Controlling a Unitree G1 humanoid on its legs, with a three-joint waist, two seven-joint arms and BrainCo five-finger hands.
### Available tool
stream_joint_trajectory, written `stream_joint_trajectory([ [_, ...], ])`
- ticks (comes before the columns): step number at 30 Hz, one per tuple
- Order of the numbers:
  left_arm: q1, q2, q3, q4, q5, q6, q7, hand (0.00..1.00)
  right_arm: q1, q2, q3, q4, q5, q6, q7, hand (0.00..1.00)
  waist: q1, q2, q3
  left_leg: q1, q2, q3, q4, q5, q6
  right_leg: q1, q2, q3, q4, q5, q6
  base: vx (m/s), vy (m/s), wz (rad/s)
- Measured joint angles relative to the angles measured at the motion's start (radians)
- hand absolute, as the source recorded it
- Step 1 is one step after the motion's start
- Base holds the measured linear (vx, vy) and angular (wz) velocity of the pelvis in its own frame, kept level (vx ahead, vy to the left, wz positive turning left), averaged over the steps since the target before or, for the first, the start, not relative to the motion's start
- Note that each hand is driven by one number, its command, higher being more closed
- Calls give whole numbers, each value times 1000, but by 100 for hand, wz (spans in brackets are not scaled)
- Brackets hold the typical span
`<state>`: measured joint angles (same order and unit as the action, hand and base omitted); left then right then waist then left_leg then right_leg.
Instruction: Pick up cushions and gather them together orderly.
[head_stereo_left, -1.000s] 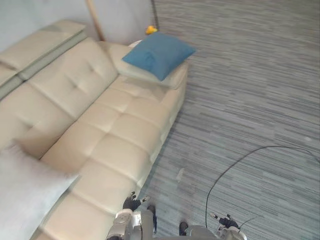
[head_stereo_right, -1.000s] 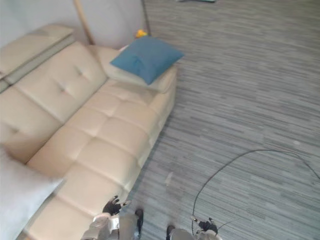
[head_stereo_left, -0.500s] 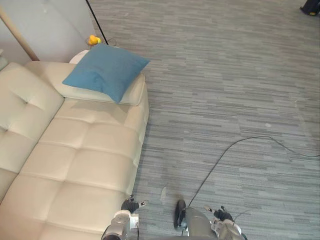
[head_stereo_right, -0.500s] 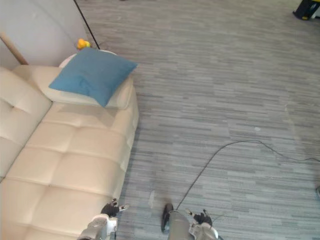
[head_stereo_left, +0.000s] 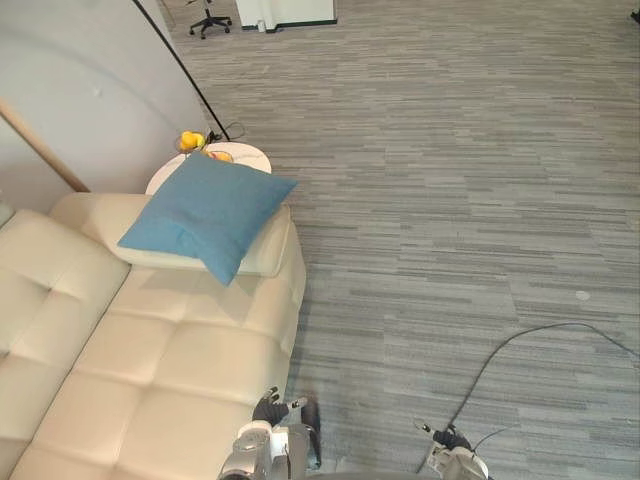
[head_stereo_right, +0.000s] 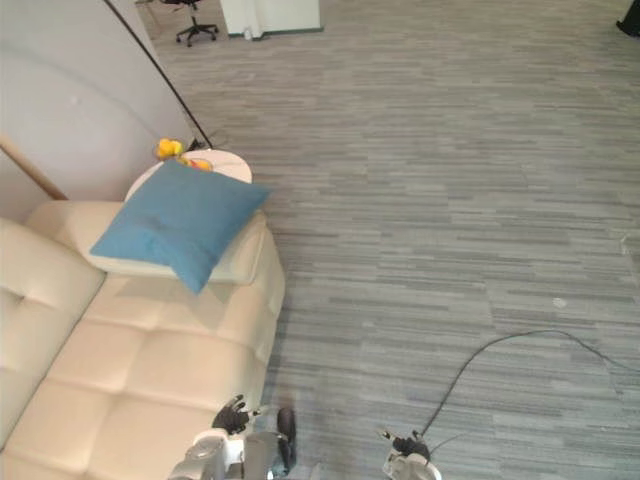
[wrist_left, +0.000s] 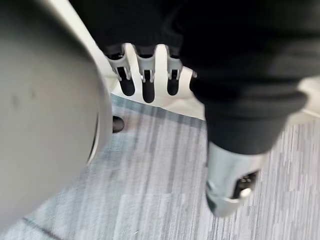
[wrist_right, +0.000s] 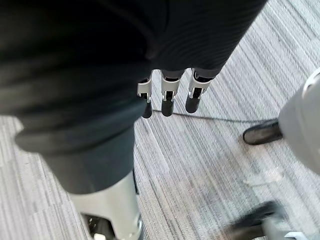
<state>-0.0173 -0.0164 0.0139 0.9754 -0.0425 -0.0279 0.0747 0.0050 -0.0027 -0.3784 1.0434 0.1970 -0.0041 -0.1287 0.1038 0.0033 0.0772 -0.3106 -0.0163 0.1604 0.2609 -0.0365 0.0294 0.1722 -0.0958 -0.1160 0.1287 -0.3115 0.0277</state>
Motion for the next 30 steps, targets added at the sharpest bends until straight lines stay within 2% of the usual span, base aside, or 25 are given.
stream_joint_trajectory([
  [1, -2, -1, 0, -2, 0, 2, 0, 0, 7, -1, -1, -3, -2, 1, 0, 0, -1, -9, 2, 6, -11, 13, 22, -10, 10, -12, -16, 21, 45, -1, 4, 619, 179, -15],
  [2, -3, -3, 1, -2, 0, 3, 0, 0, 14, -5, -1, -4, -3, 3, 3, 0, 6, -16, 6, 45, -27, 24, 30, -49, 17, -50, -36, 54, 195, -5, 45, 701, 231, -13],
  [3, -1, 1, -1, -2, -2, 8, 0, 0, 25, -1, 1, -6, -5, 3, 4, 0, 6, -25, 13, 125, -47, 23, 7, -82, 20, -151, -62, 96, 505, 36, 126, 536, 202, -9],
  [4, -1, 1, -2, -1, -3, 13, 1, 0, 27, 1, 4, -7, -5, 3, 5, 0, 4, -29, 16, 154, -52, 20, -5, -94, 19, -198, -66, 110, 621, 74, 154, 512, 156, 9],
  [5, 0, 7, -3, 1, -5, 21, 1, 0, 35, 5, 26, -9, -6, 4, 10, 0, -3, -33, 18, 210, -61, 8, -13, -111, 19, -265, -76, 123, 801, 99, 167, 494, 111, 36],
  [6, 2, 10, -6, 1, -9, 26, 2, 0, 53, 0, 41, -49, -15, 4, 14, 0, -16, -29, 18, 295, -61, -15, -40, -124, 19, -334, -100, 85, 915, 92, 153, 481, 93, 41],
  [8, -3, 10, -10, 6, -12, 27, 4, 0, 47, -4, 36, -53, -42, 0, 14, 0, -15, -16, 20, 370, -43, -19, -94, -128, 12, -373, -116, 36, 886, 70, 120, 452, 35, 28],
  [9, -7, 15, -12, 8, -24, 27, 7, 0, 35, -1, 36, -48, -42, 2, 14, 0, -16, -3, 28, 430, -21, -32, -141, -131, 8, -411, -122, -9, 800, 50, 96, 521, -26, 31],
  [11, -8, 24, -12, 9, -32, 27, 9, 0, 24, 2, 27, -46, -42, -4, 18, 0, -22, -4, 26, 461, 7, -40, -163, -142, -6, -454, -116, -43, 617, 53, 86, 448, -127, 39],
  [12, -9, 34, -12, 19, -32, 25, 9, 0, 10, 2, 7, -33, -42, -3, 22, 0, -40, -2, 28, 473, 36, -70, -173, -163, -24, -470, -68, -20, 366, 111, 70, 322, -162, 40],
  [13, -8, 38, -12, 23, -31, 26, 10, 0, 7, 2, 5, -27, -42, -3, 22, 0, -44, -5, 27, 476, 39, -82, -173, -169, -29, -469, -55, 0, 296, 139, 66, 404, -250, 52],
  [14, -8, 45, -12, 36, -30, 26, 10, 0, 8, 2, -2, -13, -42, -3, 22, 0, -54, -17, 28, 482, 39, -105, -173, -175, -35, -463, -32, 63, 161, 215, 61, 339, -258, 59],
  [15, -6, 46, -9, 59, -29, 26, 10, 0, 20, -9, -22, 12, -41, -2, 22, 0, -64, -19, 27, 492, 43, -153, -168, -197, -58, -445, -3, 126, 114, 334, 50, 562, -384, 52],
  [16, 2, 19, -7, 73, -28, 26, 8, 0, 21, -35, -59, 37, -40, 0, 19, 0, -60, 32, 25, 494, 79, -197, -141, -203, -57, -427, 26, 116, 131, 304, 35, 401, -269, 35],
  [17, 1, 13, 3, 76, -28, 25, 8, 0, 20, -41, -71, 42, -39, 1, 19, 0, -55, 39, 26, 491, 82, -209, -122, -203, -58, -429, 27, 106, 149, 286, 30, 440, -292, 25],
  [18, 7, 0, 29, 77, -28, 24, 9, 0, 18, -47, -93, 36, -34, 1, 18, 0, -57, 55, 31, 474, 95, -237, -40, -194, -72, -418, 19, 67, 217, 220, 4, 283, -217, 33],
  [20, 8, -8, 46, 72, -28, 23, 8, 0, 35, -46, -81, 32, -33, 0, 18, 0, -65, 45, 35, 426, 94, -252, 85, -179, -98, -387, 0, 27, 244, 174, -6, 354, -297, 81],
  [21, 5, -19, 49, 52, -29, 22, 8, 0, 36, -48, -49, 26, -29, -2, 15, 0, -73, 42, 39, 323, 92, -245, 305, -128, -172, -340, -27, -28, 248, 139, -15, 269, -263, 113],
  [22, 6, -25, 49, 46, -31, 21, 8, 0, 37, -50, -37, 23, -28, -3, 14, 0, -72, 30, 46, 277, 98, -228, 384, -89, -191, -319, -32, -47, 246, 128, -18, 210, -217, 108],
  [23, 7, -29, 49, 25, -31, 16, 7, 0, 37, -49, -16, 24, -28, -2, 10, 0, -56, 26, 50, 215, 129, -176, 504, -91, -167, -283, -38, -76, 236, 112, -38, 184, -165, 74],
  [24, 7, -33, 47, 12, -32, 13, 7, 0, 37, -44, -4, 24, -28, -2, 8, 0, -45, 29, 52, 174, 156, -114, 525, -120, -131, -234, -40, -113, 214, 104, -44, 180, -140, 68],
  [25, 7, -33, 46, 10, -32, 13, 5, 0, 32, -41, -1, 22, -28, -2, 8, 0, -46, 29, 52, 162, 158, -94, 515, -131, -131, -214, -43, -130, 203, 103, -44, 170, -96, 70],
  [28, 8, -32, 33, 7, -38, 12, 0, 0, 32, -40, 8, -8, -20, -5, 11, 0, -46, 35, 49, 137, 126, 28, 278, -127, -106, -150, -74, -212, 169, 82, -11, 126, -14, 80],
  [29, 14, -33, 27, 12, -37, 13, -1, 0, 37, -43, 8, -8, -20, -5, 11, 0, -48, 51, 39, 139, 131, 96, 164, -44, -84, -134, -70, -249, 164, 70, 4, 134, 68, 100],
  [30, 15, -30, 25, 20, -36, 14, -1, 0, 49, -42, 7, -6, -20, -4, 11, 0, -51, 47, 31, 151, 125, 163, 89, -57, -63, -115, -76, -282, 165, 56, 25, 222, 101, 105],
])
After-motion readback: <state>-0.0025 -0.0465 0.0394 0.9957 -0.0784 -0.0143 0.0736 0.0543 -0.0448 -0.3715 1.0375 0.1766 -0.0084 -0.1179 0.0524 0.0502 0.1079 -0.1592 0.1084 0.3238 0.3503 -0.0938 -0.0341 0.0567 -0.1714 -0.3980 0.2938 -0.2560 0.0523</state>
